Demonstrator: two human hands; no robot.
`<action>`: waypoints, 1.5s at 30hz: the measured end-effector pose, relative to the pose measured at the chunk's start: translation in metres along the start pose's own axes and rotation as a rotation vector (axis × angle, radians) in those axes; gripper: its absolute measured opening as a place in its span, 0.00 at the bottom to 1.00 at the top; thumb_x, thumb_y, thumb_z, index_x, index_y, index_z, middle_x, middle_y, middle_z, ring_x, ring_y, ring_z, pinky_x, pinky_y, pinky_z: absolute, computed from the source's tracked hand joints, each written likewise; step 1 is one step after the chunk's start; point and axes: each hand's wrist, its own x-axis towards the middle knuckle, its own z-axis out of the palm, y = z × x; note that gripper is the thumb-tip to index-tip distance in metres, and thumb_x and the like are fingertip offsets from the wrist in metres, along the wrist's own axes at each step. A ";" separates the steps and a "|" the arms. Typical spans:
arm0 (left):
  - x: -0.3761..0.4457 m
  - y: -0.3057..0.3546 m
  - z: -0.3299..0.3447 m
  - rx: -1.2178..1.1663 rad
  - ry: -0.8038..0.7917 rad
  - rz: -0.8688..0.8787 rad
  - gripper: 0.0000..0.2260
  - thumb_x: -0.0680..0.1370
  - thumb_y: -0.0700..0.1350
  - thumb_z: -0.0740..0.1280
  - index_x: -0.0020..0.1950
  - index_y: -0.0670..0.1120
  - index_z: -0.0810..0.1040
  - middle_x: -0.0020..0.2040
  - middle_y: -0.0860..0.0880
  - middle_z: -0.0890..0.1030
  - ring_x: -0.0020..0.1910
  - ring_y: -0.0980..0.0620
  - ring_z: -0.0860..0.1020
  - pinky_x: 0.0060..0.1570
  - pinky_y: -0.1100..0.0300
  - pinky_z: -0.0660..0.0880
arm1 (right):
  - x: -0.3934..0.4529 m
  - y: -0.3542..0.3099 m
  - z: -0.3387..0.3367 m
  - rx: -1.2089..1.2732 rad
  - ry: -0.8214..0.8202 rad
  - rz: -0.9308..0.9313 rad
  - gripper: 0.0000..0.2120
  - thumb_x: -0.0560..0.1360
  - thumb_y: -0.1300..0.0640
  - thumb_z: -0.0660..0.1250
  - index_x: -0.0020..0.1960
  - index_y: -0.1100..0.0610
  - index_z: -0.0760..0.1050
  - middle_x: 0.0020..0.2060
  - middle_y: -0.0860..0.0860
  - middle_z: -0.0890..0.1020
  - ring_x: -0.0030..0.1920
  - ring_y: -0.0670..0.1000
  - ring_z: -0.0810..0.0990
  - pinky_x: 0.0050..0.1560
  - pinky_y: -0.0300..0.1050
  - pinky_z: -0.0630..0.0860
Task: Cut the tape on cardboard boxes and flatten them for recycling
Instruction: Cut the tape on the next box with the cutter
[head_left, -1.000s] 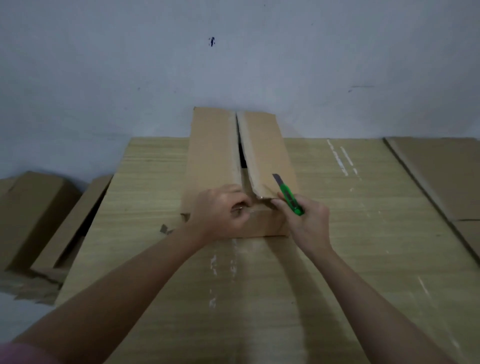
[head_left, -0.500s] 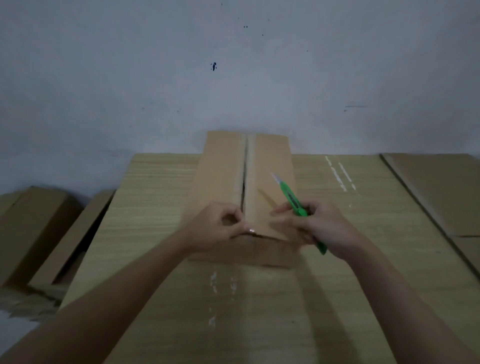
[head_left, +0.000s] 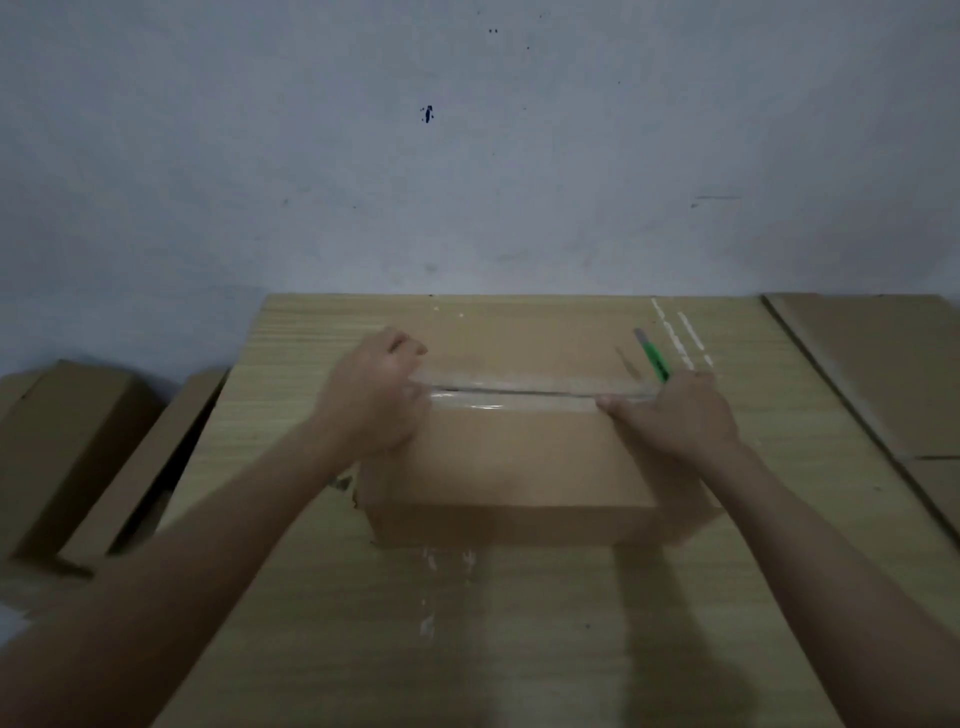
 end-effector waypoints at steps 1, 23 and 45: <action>-0.004 0.015 0.006 -0.068 0.035 0.049 0.21 0.69 0.51 0.59 0.51 0.38 0.80 0.49 0.40 0.79 0.47 0.40 0.79 0.48 0.52 0.77 | -0.003 -0.001 0.001 -0.003 0.023 0.015 0.44 0.66 0.33 0.69 0.65 0.68 0.67 0.63 0.65 0.69 0.61 0.63 0.73 0.57 0.50 0.72; -0.037 0.059 0.036 -0.008 -0.038 0.150 0.29 0.59 0.68 0.64 0.43 0.44 0.78 0.44 0.47 0.76 0.47 0.46 0.73 0.51 0.43 0.71 | -0.045 -0.036 0.045 0.257 -0.012 -0.248 0.25 0.70 0.51 0.72 0.58 0.64 0.66 0.60 0.57 0.67 0.58 0.60 0.72 0.56 0.50 0.68; -0.013 0.055 0.022 -0.428 -0.261 -0.235 0.32 0.62 0.56 0.78 0.66 0.59 0.73 0.67 0.52 0.60 0.63 0.54 0.56 0.66 0.67 0.41 | -0.058 -0.028 0.090 1.009 0.120 -0.003 0.23 0.71 0.32 0.50 0.44 0.49 0.71 0.48 0.47 0.70 0.53 0.60 0.76 0.57 0.61 0.73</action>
